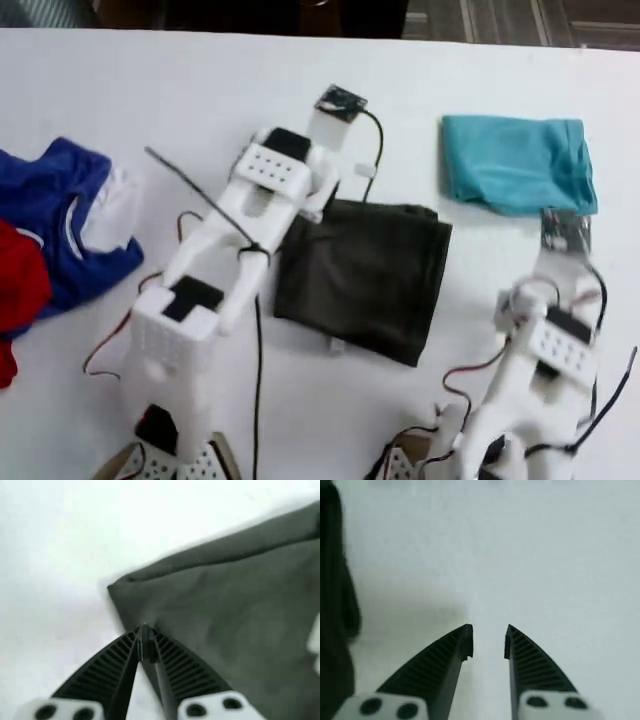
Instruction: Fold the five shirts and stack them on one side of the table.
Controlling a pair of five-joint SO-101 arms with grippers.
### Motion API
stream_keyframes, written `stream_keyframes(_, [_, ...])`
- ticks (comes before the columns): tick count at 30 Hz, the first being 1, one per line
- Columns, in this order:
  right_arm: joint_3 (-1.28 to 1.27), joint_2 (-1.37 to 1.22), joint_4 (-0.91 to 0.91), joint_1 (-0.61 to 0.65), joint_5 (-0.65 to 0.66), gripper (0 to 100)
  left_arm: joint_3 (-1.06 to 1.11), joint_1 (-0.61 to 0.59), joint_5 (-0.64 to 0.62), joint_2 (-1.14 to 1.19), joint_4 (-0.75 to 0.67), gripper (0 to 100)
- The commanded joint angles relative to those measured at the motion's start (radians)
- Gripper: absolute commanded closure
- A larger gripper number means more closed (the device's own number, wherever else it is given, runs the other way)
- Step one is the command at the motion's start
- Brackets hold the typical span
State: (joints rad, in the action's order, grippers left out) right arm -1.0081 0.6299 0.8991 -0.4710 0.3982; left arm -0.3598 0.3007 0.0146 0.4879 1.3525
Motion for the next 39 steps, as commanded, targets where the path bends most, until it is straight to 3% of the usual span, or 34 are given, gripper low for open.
stream_keyframes(1, [0.287,-0.093,0.226,0.151,-0.058,85.9,-0.012,-0.037,0.002,-0.114,0.098,97])
stream_keyframes(5, [0.466,-0.231,0.306,0.282,-0.063,80.0,0.117,-0.066,0.003,-0.189,0.110,97])
stream_keyframes(9, [0.583,-0.387,0.309,0.323,-0.068,79.3,0.348,-0.109,0.005,-0.362,0.028,97])
stream_keyframes(16, [0.784,-0.631,0.328,0.337,-0.068,79.3,0.926,-0.238,0.155,-0.707,-0.388,97])
stream_keyframes(19, [0.878,-0.711,0.394,0.384,-0.068,79.3,1.079,-0.327,0.203,-0.767,-0.535,97])
stream_keyframes(26, [1.008,-0.855,0.449,0.469,-0.068,79.3,1.139,-0.408,0.207,-0.694,-0.603,97])
stream_keyframes(36, [1.057,-1.020,0.441,0.437,-0.063,79.8,1.124,-0.408,0.201,-0.562,-0.646,97])
stream_keyframes(39, [1.057,-1.035,0.429,0.433,-0.060,87.7,1.127,-0.408,0.199,-0.560,-0.649,97])
